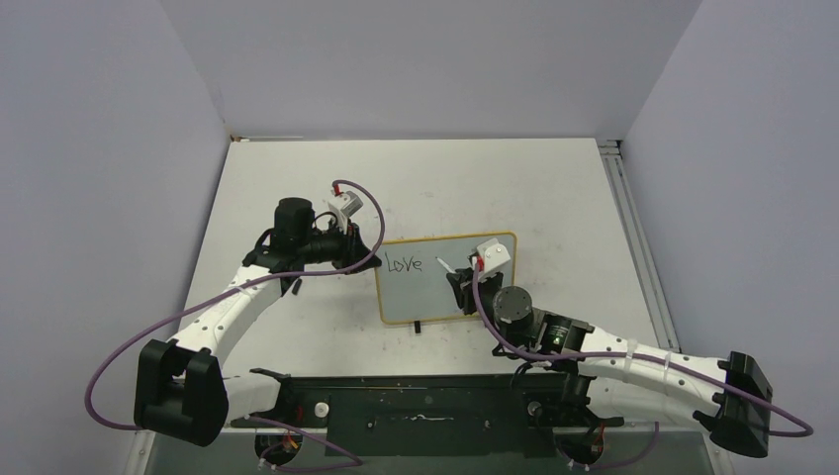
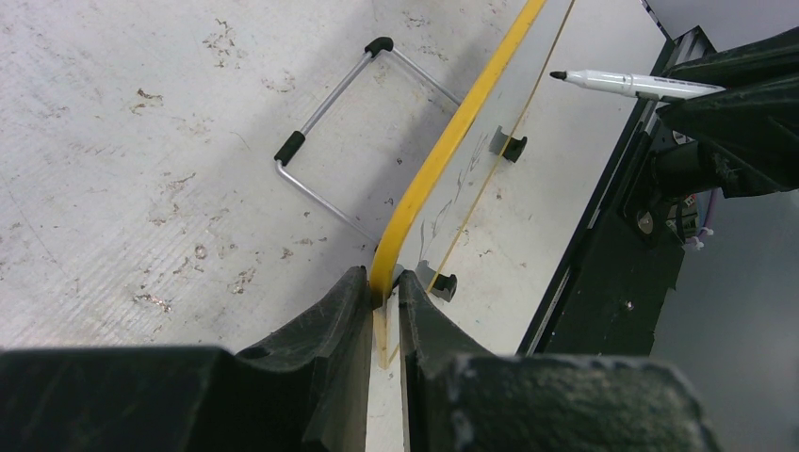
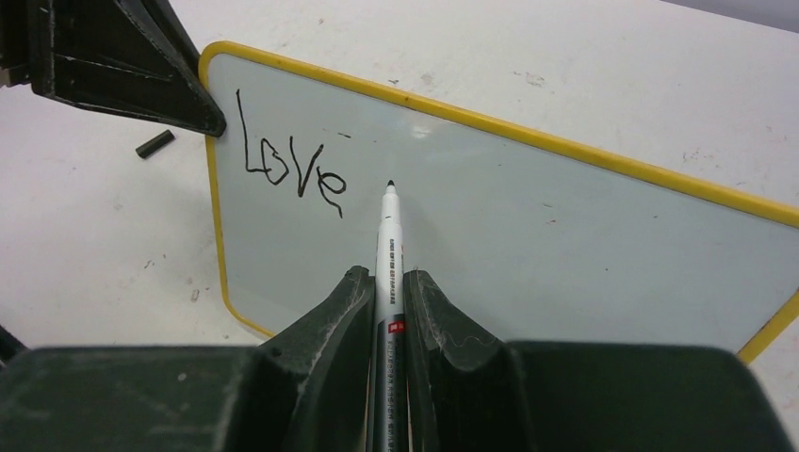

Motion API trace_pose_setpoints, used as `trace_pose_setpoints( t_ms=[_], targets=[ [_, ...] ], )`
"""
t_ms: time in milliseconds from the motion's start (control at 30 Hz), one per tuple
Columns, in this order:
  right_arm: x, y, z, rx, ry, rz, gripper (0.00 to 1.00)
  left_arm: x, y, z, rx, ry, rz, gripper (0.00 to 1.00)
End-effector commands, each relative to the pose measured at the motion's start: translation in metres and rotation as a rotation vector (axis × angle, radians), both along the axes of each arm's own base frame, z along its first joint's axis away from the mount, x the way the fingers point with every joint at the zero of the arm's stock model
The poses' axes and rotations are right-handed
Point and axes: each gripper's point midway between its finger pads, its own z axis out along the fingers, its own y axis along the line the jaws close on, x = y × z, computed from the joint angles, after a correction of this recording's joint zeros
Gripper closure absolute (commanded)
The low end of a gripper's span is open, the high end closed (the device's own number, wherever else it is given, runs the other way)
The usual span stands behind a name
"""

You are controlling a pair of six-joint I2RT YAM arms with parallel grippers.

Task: Write a sentence on the whiteboard

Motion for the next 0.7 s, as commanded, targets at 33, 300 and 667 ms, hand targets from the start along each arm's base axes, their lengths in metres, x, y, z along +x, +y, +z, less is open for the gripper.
trace_pose_setpoints(
  t_ms=[33, 300, 667],
  targets=[
    [0.01, -0.003, 0.011, 0.022, -0.019, -0.024, 0.95, 0.005, 0.002, 0.008, 0.016, -0.035, 0.009, 1.0],
    [0.015, -0.001, 0.008, 0.045, -0.011, -0.003, 0.95, 0.005, 0.001, 0.007, 0.017, -0.028, 0.006, 1.0],
    [0.009, 0.002, -0.001, 0.055, 0.011, 0.03, 0.95, 0.005, 0.001, 0.006, 0.017, -0.024, 0.003, 1.0]
  ],
)
